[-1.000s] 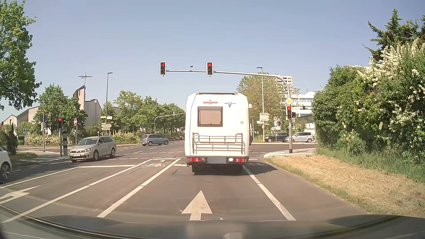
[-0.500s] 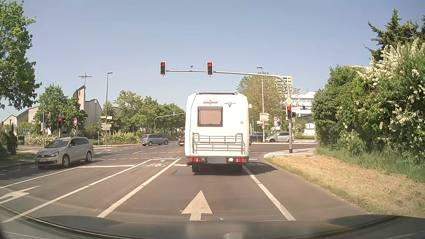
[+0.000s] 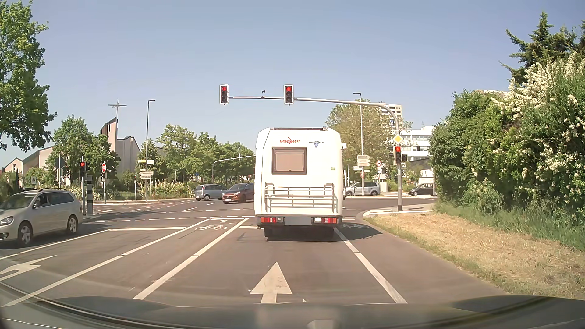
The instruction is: Follow the waypoints while adhering to traffic rules and regulations
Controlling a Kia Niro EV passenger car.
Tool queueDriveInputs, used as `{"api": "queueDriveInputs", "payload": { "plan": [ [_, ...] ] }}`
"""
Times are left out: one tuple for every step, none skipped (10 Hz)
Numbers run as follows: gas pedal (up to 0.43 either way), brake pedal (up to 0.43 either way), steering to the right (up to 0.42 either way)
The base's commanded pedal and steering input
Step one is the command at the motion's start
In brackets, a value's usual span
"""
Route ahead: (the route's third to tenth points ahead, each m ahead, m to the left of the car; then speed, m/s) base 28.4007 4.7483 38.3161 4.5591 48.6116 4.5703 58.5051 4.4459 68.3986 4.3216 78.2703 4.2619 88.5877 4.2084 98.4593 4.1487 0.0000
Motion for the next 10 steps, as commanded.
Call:
{"api": "queueDriveInputs", "payload": {
  "plan": [
    [0.0, 0.299, 0.005],
    [0.0, 0.293, 0.005],
    [0.0, 0.293, 0.005],
    [0.0, 0.299, 0.005],
    [0.0, 0.299, 0.005],
    [0.0, 0.293, 0.005],
    [0.0, 0.293, 0.005],
    [0.0, 0.293, 0.005],
    [0.0, 0.293, 0.005],
    [0.0, 0.293, 0.005]
  ]
}}
